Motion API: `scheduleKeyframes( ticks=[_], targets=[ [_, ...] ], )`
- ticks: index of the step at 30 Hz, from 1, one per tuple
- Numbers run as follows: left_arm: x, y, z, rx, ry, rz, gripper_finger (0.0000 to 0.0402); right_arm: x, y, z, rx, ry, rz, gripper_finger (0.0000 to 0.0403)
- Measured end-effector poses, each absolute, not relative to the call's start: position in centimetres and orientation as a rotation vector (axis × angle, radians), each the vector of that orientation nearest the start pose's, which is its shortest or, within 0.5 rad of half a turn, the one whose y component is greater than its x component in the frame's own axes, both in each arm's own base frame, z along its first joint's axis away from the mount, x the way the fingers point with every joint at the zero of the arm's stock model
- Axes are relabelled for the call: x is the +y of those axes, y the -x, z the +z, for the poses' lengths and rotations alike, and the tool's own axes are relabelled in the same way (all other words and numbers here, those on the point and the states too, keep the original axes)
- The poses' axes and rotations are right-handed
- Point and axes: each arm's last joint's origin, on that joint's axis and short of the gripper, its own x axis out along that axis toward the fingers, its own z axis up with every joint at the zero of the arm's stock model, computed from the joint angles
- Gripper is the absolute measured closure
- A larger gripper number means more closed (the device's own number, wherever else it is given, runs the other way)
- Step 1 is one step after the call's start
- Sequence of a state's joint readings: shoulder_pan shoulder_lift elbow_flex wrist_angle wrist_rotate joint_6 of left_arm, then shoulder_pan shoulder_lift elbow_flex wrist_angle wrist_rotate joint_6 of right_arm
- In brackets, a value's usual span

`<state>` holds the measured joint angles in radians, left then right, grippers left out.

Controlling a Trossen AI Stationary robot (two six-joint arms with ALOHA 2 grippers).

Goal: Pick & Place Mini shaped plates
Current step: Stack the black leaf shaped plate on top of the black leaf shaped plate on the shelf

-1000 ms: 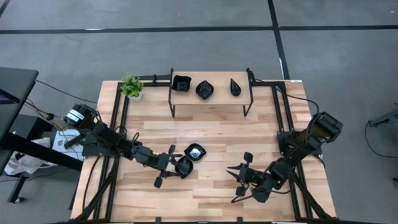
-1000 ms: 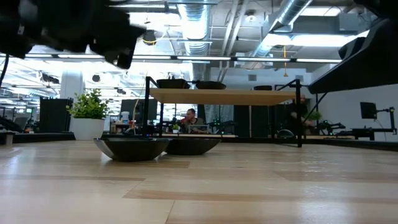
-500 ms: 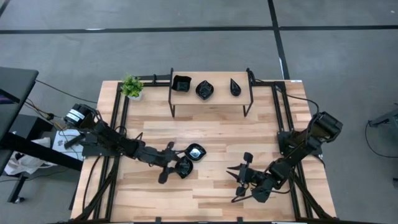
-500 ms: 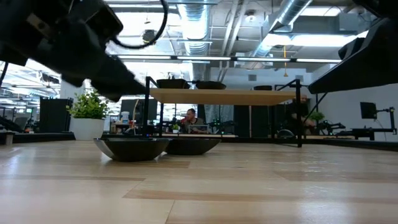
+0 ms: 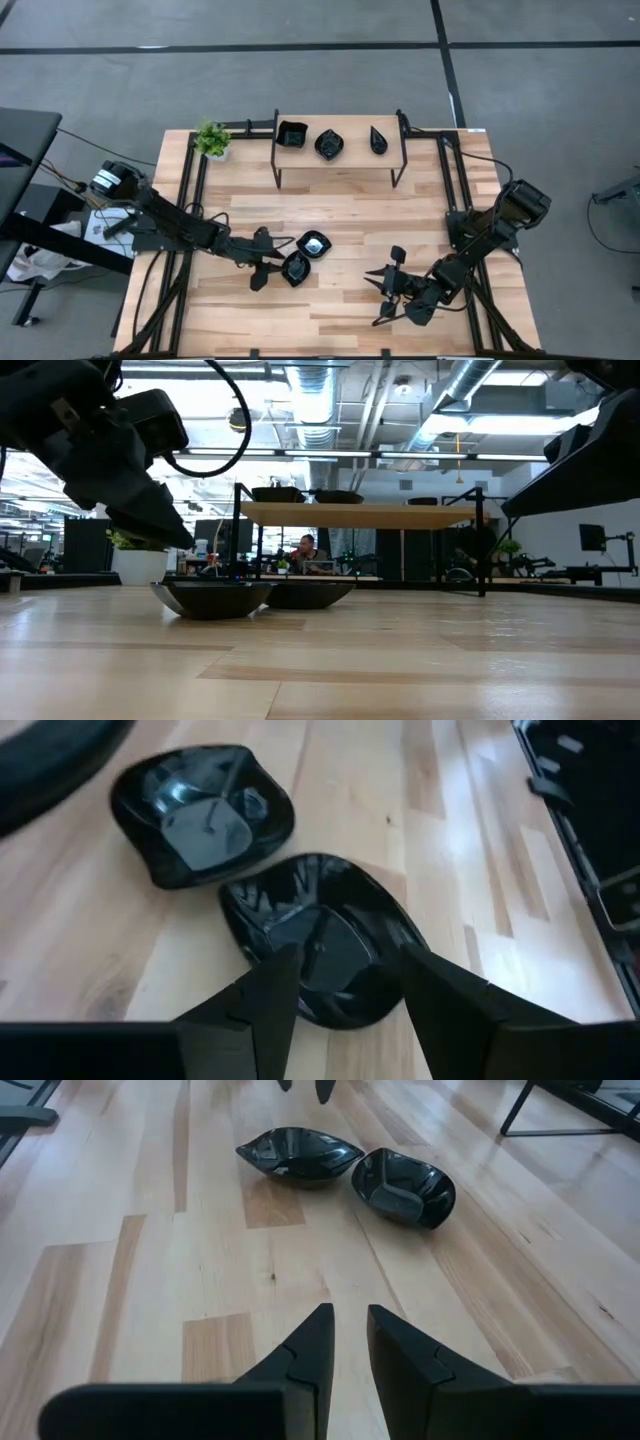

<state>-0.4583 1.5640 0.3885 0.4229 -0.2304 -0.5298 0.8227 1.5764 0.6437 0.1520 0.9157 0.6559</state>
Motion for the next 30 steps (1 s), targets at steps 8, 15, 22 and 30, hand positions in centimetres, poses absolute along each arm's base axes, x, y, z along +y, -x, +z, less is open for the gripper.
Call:
scheduleKeyframes(
  ticks=[8,15,22,30],
  targets=[
    [-9.5,-21.7,8.8,0.773,0.295,0.067,0.0227,18.7,-20.5,14.7,0.438,-0.051,-0.241,0.0343],
    [-8.9,-22.0,7.9,0.799,0.322,0.117,0.0227,18.7,-20.5,14.7,0.433,-0.057,-0.240,0.0343],
    [-9.3,-22.9,7.4,0.828,0.326,0.097,0.0227,18.8,-20.5,14.7,0.432,-0.059,-0.239,0.0343],
    [-9.3,-23.0,6.9,0.845,0.335,0.111,0.0227,18.8,-20.5,14.8,0.429,-0.062,-0.238,0.0343]
  ],
)
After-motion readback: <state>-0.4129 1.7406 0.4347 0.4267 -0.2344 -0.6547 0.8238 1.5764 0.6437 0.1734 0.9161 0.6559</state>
